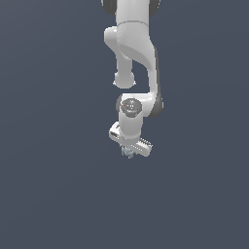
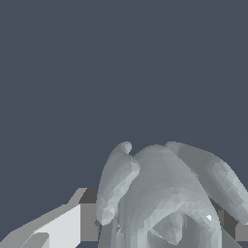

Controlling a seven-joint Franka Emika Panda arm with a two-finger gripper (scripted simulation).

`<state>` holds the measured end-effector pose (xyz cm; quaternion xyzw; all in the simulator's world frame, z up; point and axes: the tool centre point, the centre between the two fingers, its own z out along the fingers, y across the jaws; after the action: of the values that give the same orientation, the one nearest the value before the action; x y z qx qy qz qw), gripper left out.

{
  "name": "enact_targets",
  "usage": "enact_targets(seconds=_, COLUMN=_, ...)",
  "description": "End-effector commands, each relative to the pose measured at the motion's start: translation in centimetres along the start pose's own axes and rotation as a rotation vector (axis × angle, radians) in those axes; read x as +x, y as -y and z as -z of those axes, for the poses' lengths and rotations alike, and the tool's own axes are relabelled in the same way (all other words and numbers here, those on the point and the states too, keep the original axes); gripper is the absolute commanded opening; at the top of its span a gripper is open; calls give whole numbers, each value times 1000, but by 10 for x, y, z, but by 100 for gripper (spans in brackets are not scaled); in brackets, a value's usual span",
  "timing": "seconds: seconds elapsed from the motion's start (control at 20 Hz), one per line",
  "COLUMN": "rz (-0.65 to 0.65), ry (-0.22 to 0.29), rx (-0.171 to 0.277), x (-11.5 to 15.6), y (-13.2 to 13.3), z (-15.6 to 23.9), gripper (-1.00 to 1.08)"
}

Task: Pick up the object and move it to a goal position.

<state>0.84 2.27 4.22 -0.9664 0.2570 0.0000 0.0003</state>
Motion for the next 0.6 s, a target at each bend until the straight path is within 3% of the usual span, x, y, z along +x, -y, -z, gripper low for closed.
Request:
enact_targets(seconds=0.0, rz=0, ry=-1, rx=0, x=0, y=-1, z=3, gripper=-100)
enact_targets(seconds=0.55, rz=0, ry=0, rx=1, x=4, y=-18, z=63, gripper=-100)
